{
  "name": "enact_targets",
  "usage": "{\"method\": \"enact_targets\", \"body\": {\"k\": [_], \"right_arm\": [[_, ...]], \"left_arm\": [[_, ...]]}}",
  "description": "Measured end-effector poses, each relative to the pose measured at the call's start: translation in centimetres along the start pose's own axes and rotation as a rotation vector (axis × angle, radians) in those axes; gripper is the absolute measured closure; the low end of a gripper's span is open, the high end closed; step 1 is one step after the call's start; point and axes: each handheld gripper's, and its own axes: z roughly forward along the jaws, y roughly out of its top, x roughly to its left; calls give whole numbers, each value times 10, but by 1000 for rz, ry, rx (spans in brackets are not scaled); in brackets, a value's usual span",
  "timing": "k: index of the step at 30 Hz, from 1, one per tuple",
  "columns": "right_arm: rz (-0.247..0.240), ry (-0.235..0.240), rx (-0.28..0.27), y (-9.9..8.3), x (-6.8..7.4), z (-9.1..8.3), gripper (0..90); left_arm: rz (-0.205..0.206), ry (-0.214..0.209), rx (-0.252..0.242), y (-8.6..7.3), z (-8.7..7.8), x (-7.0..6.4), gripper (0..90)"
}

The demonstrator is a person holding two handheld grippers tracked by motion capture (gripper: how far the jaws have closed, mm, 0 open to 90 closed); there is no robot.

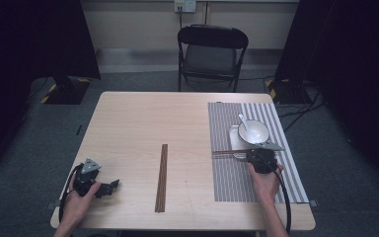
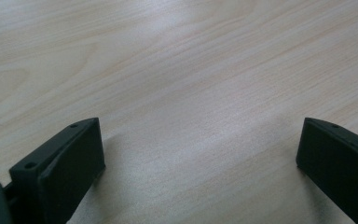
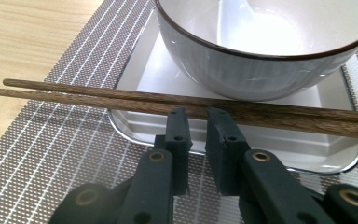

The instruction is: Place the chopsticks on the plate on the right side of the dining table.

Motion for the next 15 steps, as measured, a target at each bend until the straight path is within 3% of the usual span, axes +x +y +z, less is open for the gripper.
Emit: {"method": "enact_targets", "body": {"k": [15], "right_arm": [[-14, -10, 5, 2, 5, 5, 817]], "left_arm": [[-1, -1, -1, 0, 0, 0, 1]]}}
